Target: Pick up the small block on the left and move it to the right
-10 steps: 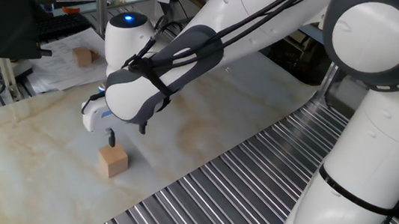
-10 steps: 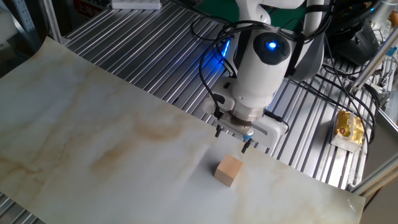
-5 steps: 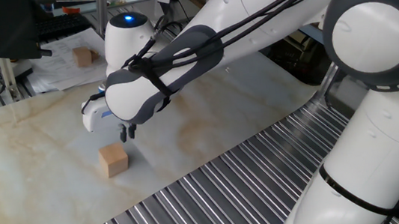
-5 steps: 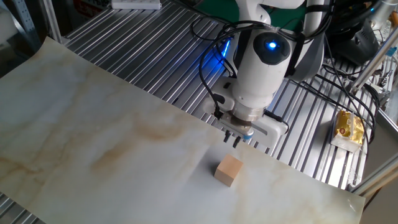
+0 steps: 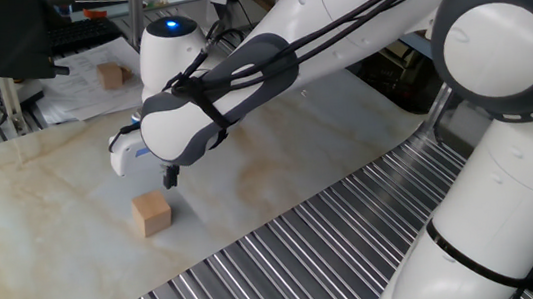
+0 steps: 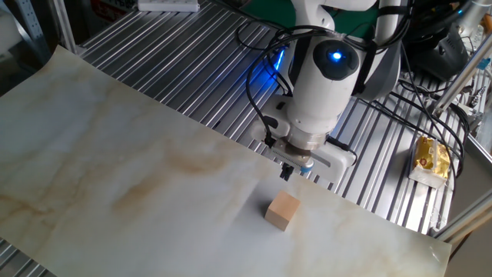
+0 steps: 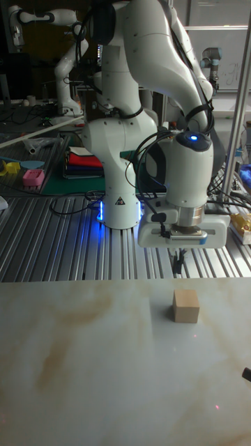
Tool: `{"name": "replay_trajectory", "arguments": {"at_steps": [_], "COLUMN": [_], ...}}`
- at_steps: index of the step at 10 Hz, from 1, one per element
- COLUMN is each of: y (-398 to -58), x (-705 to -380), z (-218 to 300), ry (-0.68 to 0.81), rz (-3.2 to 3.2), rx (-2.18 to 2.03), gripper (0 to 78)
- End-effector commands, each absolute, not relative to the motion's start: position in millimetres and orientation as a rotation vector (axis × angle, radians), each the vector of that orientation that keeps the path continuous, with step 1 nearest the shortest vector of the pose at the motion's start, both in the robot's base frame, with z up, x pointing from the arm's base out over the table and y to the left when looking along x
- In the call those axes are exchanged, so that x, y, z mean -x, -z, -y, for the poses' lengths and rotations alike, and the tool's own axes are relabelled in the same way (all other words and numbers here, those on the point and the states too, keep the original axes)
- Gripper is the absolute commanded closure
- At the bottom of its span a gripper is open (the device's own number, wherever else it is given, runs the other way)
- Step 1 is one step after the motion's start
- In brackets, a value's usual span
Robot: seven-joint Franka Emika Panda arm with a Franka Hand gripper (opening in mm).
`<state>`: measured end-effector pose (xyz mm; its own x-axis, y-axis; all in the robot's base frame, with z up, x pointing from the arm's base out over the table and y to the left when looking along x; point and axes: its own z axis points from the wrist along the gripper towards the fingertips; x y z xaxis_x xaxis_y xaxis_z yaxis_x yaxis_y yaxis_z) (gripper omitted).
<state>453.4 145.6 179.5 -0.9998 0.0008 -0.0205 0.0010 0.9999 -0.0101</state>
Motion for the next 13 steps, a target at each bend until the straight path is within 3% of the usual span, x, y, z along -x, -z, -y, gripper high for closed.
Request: {"name": "replay_trajectory", "arguments": {"at_steps": [1,13], "y": [-199,-202], "x": [-463,-459], "z": [-103,-79], "ry": [0.012,0.030], "rz": [-3.124,-3.126], "rx": [0.131,0.101], "gripper": [75.7,75.7]}}
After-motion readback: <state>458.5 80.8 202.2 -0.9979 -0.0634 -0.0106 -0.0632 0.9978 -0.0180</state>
